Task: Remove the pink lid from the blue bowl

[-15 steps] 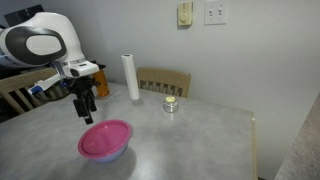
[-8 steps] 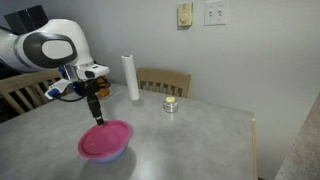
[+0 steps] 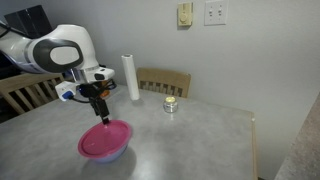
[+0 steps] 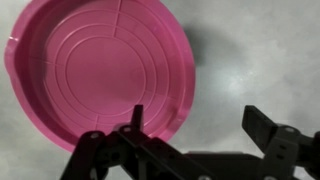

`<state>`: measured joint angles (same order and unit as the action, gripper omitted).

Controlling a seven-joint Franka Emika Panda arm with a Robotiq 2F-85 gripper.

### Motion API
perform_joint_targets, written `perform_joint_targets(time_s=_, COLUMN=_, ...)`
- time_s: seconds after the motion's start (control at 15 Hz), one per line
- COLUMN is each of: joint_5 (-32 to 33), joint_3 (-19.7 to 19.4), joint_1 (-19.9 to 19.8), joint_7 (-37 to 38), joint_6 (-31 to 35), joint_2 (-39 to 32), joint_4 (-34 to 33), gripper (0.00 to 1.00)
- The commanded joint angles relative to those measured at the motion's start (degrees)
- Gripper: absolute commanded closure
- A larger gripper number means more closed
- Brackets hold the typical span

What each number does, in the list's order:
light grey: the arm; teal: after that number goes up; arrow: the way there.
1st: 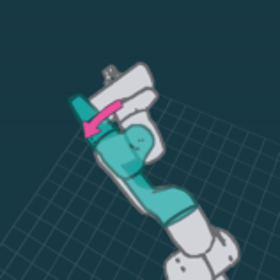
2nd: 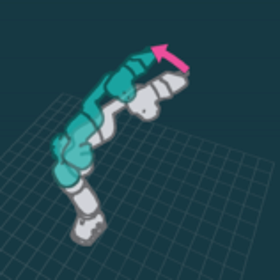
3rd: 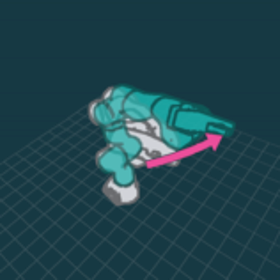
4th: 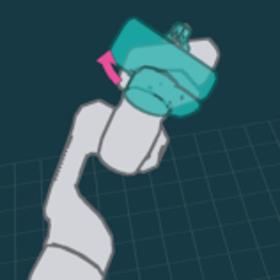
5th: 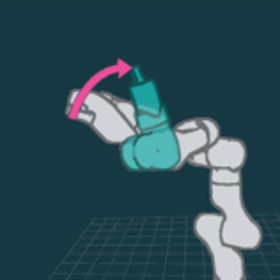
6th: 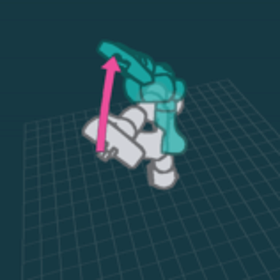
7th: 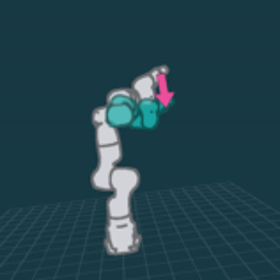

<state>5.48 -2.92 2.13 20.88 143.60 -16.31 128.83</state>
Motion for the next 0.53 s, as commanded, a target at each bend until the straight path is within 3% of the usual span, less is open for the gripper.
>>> perform_joint_targets(time_s=0.0, joint_5=-2.83, joint_3=-0.11, joint_1=0.6, joint_7=1.08, joint_6=-3.38, joint_2=-4.67, joint_4=-5.49, gripper=0.0)
perform_joint_targets(time_s=0.2, joint_5=0.72, joint_3=-3.81, joint_1=3.33, joint_7=11.65, joint_6=-6.7, joint_2=-6.31, joint_4=-7.53, gripper=0.0)
perform_joint_targets(time_s=0.47, joint_5=1.62, joint_3=-5.95, joint_1=3.87, joint_7=19.76, joint_6=-10.25, joint_2=-6.01, joint_4=-8.01, gripper=0.0)
